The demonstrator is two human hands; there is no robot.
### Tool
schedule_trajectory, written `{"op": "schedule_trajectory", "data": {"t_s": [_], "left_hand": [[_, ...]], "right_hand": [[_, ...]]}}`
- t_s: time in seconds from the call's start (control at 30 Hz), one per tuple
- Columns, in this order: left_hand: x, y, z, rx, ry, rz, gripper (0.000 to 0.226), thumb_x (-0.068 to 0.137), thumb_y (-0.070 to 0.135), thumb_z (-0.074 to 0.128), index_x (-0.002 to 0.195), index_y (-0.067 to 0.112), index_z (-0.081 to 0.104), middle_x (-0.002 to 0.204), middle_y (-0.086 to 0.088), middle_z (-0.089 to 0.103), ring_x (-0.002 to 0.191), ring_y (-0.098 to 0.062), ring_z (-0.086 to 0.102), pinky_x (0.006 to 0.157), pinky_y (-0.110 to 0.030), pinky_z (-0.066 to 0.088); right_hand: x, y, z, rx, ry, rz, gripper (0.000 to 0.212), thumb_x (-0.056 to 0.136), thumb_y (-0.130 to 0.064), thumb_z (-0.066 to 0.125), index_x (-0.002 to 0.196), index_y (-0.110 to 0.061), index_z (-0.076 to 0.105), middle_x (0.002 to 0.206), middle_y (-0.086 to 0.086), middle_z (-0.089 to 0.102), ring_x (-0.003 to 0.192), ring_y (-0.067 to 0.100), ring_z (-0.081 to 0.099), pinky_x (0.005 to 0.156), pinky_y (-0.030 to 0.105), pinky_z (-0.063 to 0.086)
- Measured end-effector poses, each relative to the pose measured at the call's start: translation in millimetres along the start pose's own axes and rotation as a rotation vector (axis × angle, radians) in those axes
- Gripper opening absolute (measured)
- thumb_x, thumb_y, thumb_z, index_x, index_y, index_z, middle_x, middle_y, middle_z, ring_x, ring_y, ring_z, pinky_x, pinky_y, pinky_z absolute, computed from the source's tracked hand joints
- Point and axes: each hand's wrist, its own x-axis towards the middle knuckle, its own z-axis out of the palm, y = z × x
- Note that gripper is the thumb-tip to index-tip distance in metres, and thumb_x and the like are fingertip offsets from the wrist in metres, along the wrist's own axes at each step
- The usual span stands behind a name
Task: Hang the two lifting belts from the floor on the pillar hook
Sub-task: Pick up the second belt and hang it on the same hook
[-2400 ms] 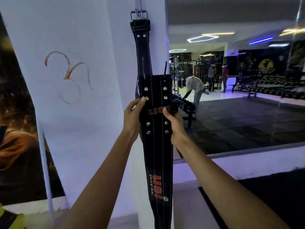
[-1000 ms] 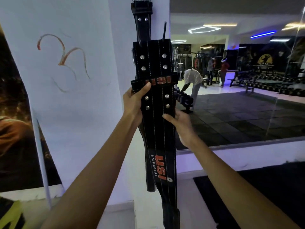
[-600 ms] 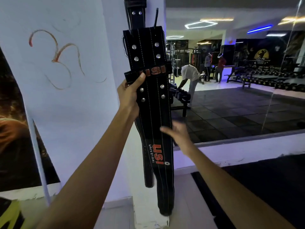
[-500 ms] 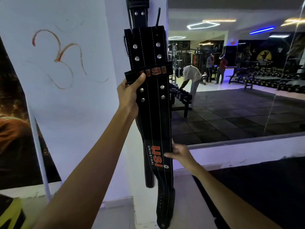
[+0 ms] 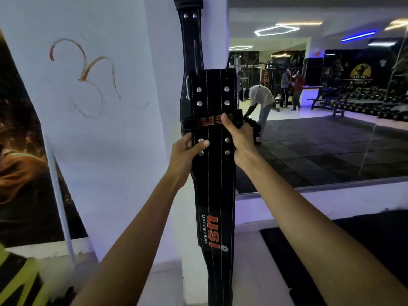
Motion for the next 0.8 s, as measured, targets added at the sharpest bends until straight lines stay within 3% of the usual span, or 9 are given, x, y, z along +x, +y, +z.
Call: {"op": "schedule_trajectory", "data": {"t_s": [0.13,0.2,0.33,0.43,0.53,0.6,0.67,0.73,0.8], "left_hand": [[-33,-47,-26,0.222,-0.181,-0.197,0.025,0.082,0.004,0.065,0.106,-0.003,0.067,0.102,-0.016,0.071,0.093,-0.025,0.069,0.086,-0.04,0.054],[-25,-38,-27,0.15,-0.081,-0.148,0.024,0.082,0.005,0.066,0.104,-0.001,0.067,0.098,-0.016,0.071,0.088,-0.024,0.069,0.085,-0.039,0.056],[-33,-54,-24,0.146,-0.052,-0.167,0.009,0.081,0.008,0.067,0.086,0.001,0.069,0.089,-0.016,0.068,0.084,-0.024,0.066,0.087,-0.043,0.053],[-75,-112,-37,0.457,-0.197,-0.382,0.027,0.076,0.013,0.073,0.079,-0.013,0.063,0.082,-0.019,0.063,0.079,-0.029,0.06,0.088,-0.058,0.048],[-78,-109,-40,0.685,-0.35,-0.376,0.022,0.079,0.007,0.071,0.094,-0.009,0.068,0.089,-0.015,0.069,0.081,-0.027,0.067,0.085,-0.045,0.055],[-59,-67,-29,0.433,-0.221,-0.245,0.022,0.081,0.009,0.068,0.103,0.003,0.068,0.098,-0.008,0.072,0.086,-0.014,0.07,0.082,-0.033,0.055],[-33,-20,-14,0.151,-0.045,-0.085,0.023,0.083,0.01,0.065,0.106,0.014,0.065,0.1,0.0,0.071,0.088,-0.008,0.07,0.077,-0.024,0.055],[-15,10,2,0.064,0.082,-0.017,0.024,0.083,0.01,0.065,0.107,0.007,0.065,0.09,0.003,0.072,0.079,-0.006,0.07,0.069,-0.023,0.056],[-8,18,11,-0.014,0.188,-0.005,0.023,0.082,0.003,0.065,0.104,-0.004,0.064,0.068,0.008,0.071,0.063,-0.003,0.068,0.058,-0.019,0.053]], "right_hand": [[-4,11,-4,-0.005,0.015,0.009,0.008,0.079,-0.029,0.069,0.081,-0.023,0.064,0.09,-0.004,0.065,0.099,0.02,0.061,0.075,0.032,0.049],[-7,13,-4,0.003,0.002,0.021,0.007,0.079,-0.027,0.069,0.08,-0.023,0.063,0.091,-0.003,0.065,0.103,0.022,0.061,0.083,0.036,0.049],[-4,1,-4,-0.007,0.036,0.025,0.01,0.08,-0.031,0.067,0.074,-0.026,0.062,0.081,-0.009,0.062,0.075,0.008,0.054,0.063,0.024,0.042],[0,-1,-9,0.002,0.057,0.016,0.01,0.08,-0.031,0.068,0.073,-0.028,0.061,0.081,-0.013,0.062,0.081,0.003,0.053,0.077,0.027,0.041],[-1,6,-11,0.004,0.051,0.029,0.008,0.08,-0.03,0.068,0.074,-0.029,0.062,0.083,-0.014,0.063,0.09,0.007,0.056,0.089,0.033,0.041],[-1,9,-10,0.028,0.019,0.041,0.006,0.081,-0.028,0.066,0.076,-0.029,0.062,0.086,-0.013,0.064,0.096,0.008,0.057,0.097,0.034,0.039],[-3,10,-7,0.033,-0.027,0.036,0.005,0.083,-0.024,0.065,0.079,-0.027,0.062,0.086,-0.011,0.064,0.086,0.001,0.06,0.092,0.026,0.045],[-5,9,-4,0.009,-0.087,0.016,0.003,0.082,-0.024,0.065,0.08,-0.024,0.063,0.087,-0.007,0.067,0.081,0.003,0.064,0.079,0.023,0.049],[-4,5,-6,-0.023,-0.136,-0.015,0.012,0.079,-0.027,0.067,0.087,-0.02,0.063,0.095,0.0,0.068,0.092,0.014,0.066,0.084,0.029,0.05]]}}
